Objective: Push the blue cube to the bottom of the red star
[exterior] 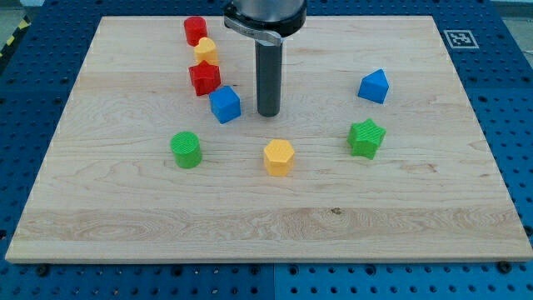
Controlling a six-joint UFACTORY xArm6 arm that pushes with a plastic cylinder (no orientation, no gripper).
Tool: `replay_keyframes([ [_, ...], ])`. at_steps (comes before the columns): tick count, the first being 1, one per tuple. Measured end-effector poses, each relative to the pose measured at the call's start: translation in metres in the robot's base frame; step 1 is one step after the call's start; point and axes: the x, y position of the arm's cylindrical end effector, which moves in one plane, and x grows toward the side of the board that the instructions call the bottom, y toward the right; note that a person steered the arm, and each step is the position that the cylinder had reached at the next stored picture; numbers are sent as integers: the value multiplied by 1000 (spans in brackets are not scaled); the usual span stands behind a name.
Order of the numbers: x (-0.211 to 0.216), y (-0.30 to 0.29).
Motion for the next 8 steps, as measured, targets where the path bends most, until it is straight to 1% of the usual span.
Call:
replay_keyframes([
  [1,0,-3],
  [4,0,-36],
  [8,0,-43],
])
